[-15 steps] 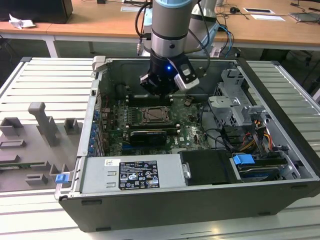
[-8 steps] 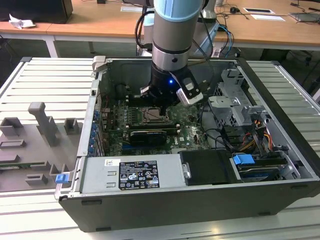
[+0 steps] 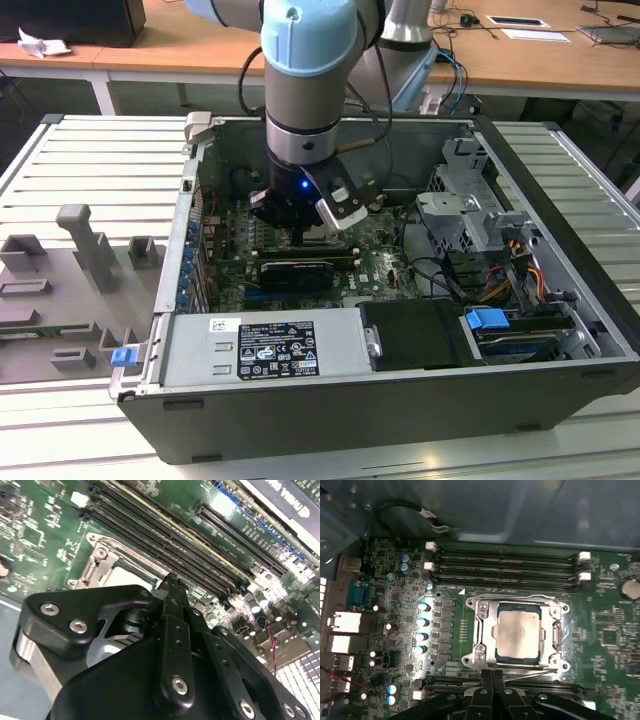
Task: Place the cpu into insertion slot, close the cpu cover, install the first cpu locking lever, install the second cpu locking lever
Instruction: 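Install the second cpu locking lever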
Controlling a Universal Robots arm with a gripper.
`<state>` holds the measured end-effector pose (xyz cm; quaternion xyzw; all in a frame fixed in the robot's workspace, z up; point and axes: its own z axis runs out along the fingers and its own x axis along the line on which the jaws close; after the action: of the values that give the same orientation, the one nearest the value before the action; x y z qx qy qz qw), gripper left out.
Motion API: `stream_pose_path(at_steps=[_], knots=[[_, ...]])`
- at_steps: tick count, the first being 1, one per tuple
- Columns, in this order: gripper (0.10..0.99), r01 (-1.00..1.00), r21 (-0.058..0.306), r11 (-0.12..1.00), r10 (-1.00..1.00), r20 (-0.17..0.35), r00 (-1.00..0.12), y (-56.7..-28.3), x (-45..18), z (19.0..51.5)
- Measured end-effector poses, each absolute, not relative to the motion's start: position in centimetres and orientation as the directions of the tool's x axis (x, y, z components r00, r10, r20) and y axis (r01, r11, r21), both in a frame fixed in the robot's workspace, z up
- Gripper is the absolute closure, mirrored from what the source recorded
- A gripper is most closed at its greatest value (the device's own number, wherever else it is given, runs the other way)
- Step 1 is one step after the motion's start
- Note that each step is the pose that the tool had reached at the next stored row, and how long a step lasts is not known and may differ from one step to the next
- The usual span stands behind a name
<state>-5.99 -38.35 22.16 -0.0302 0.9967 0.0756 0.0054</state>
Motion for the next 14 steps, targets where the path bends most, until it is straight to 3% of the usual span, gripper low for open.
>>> stream_pose_path(at_steps=[4, 6, 7, 14], knots=[[0.980, -0.061, 0.164, 0.984, -0.059, -0.017, -0.998, -38.5, -6.1, 21.5], [0.980, -0.062, 0.221, 0.973, -0.058, -0.024, -0.998, -38.7, -6.3, 21.5], [0.980, -0.062, 0.230, 0.971, -0.058, -0.026, -0.998, -39.0, -6.4, 21.4], [0.980, -0.064, 0.262, 0.963, -0.058, -0.032, -0.998, -40.6, -7.2, 21.4]])
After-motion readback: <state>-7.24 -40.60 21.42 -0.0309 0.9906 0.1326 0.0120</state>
